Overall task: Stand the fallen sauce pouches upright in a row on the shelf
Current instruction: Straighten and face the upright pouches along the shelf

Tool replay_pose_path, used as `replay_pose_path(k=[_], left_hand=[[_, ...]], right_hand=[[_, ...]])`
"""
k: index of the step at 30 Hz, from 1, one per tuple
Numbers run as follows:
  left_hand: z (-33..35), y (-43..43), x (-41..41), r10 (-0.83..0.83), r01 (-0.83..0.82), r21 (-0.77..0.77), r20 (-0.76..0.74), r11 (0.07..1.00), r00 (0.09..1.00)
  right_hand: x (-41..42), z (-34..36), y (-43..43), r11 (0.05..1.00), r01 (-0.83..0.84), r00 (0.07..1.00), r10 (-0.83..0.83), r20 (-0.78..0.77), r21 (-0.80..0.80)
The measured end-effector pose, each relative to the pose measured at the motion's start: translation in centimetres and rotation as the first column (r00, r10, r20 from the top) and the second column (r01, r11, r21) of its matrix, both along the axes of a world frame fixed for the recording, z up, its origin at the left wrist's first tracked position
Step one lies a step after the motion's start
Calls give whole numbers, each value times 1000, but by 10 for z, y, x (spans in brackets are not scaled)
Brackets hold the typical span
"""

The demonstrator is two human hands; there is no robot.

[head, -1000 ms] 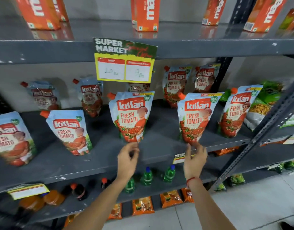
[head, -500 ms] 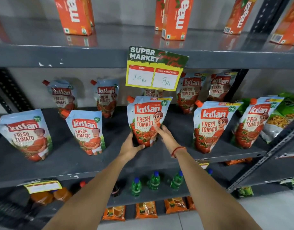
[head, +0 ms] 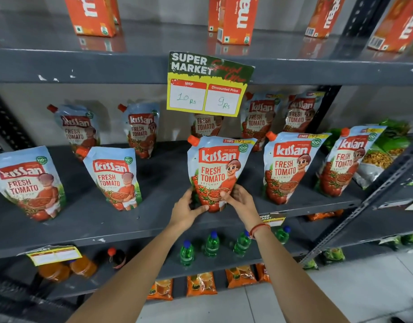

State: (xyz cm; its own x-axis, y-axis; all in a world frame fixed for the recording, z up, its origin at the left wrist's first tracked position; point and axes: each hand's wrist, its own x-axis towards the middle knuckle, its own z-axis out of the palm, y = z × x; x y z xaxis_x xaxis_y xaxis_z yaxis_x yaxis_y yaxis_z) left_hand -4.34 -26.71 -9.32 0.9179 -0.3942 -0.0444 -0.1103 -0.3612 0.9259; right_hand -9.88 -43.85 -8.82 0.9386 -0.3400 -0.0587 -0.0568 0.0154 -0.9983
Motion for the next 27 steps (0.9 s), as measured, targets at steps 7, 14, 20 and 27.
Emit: replay_pose_path(k=[7, 14, 20, 27], left_hand=[[-2, -4, -7, 44, -44, -5, 42, 999, 998], [-1, -6, -5, 26, -26, 5, 58, 1000, 998], [5, 13, -17, -70, 72, -44, 58, 996, 996], [12, 132, -19, 535, -456, -389, 120, 801, 837]], right_hand=[[-6, 2, 2, 999, 21, 1000, -22, 13, 37], [-5, 1, 2, 999, 49, 999, -49, 19, 22], [-18, -11, 33, 900, 435, 900, -435, 40, 6], [-22, -29, 144, 848, 483, 865, -423, 269, -218]])
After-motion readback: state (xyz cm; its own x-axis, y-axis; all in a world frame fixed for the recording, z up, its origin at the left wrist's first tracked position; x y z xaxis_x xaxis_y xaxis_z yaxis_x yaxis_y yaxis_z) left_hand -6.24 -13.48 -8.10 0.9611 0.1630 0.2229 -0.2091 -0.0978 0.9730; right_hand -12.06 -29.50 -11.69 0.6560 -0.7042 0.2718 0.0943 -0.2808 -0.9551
